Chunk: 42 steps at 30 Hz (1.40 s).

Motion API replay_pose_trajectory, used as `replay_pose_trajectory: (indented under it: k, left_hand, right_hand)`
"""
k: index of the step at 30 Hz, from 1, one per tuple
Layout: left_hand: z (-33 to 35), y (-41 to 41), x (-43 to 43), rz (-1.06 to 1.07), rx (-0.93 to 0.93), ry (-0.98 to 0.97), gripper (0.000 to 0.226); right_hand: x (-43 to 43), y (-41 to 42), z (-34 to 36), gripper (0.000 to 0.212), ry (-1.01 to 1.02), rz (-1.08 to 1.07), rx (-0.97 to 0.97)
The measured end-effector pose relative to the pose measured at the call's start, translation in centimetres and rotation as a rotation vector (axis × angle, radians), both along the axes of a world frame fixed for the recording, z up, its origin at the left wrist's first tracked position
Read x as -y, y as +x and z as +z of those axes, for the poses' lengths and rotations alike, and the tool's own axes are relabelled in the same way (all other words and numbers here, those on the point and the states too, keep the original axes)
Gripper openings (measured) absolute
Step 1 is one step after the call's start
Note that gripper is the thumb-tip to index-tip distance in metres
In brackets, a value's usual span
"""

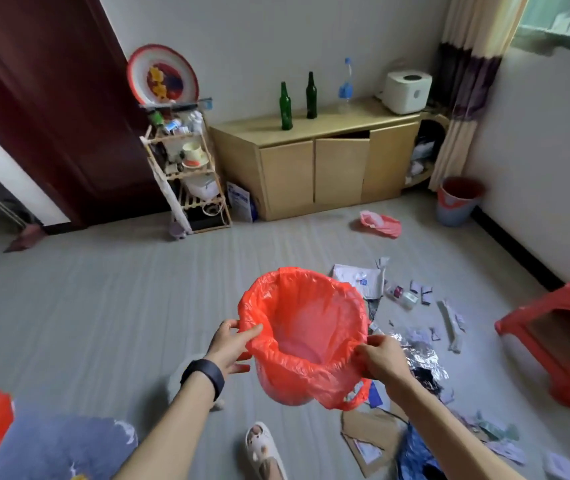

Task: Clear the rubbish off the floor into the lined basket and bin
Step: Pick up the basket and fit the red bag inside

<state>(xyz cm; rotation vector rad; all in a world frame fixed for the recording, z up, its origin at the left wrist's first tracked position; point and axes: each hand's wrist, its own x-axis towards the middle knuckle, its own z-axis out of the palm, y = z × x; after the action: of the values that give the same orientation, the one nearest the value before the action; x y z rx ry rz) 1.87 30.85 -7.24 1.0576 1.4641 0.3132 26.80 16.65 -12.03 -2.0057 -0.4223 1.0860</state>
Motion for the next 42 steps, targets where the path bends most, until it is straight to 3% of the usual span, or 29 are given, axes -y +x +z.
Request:
replay_pose_trajectory:
  k: [6, 11, 16, 19, 24, 30, 35, 42]
  left_hand:
    - [-2.5, -1.5, -13.6, -0.122, 0.02, -0.189, 0.027]
    - [-4.2, -0.2, -21.4, -0.065, 0.026, -0.168, 0.015]
    - [-6.5, 0.9, -28.0, -0.047, -0.123, -0.082, 0.031]
    - [-8.6, 1.9, -32.3, -0.06, -0.254, -0.002, 0.035]
    - [-10.2, 5.3, -38.9, -0.038, -0.365, 0.076, 0.031]
    - [-12.6, 10.7, -47.7, -0.005, -0.435, 0.119, 0.035]
    - [-17.1, 15.5, -53.3, 0.034, -0.387, 0.09, 0.026]
    - [-31.3, 24.4, -58.9, -0.01, -0.326, -0.002, 0.015]
  right_hand:
    - [-10.1, -0.6, -2.3, 0.013, -0.034, -0.071, -0.088]
    - [-16.0, -2.3, -3.8, 0.02, -0.052, -0.121, -0.049]
    - [-21.6, -2.7, -4.4, 0.042, -0.11, -0.085, 0.028]
    - [-24.8, -1.8, -4.1, 0.039, -0.128, -0.02, 0.195]
    - [-29.7, 1.1, -4.9, 0.04, -0.135, 0.02, 0.317]
    - [-35.6, 4.8, -8.1, 0.04, -0.19, 0.025, 0.364]
    - [-39.3, 6.6, -12.6, 0.041, -0.26, 0.019, 0.343]
    - [-44.0, 9.0, -25.0, 0.043, -0.441, -0.043, 0.31]
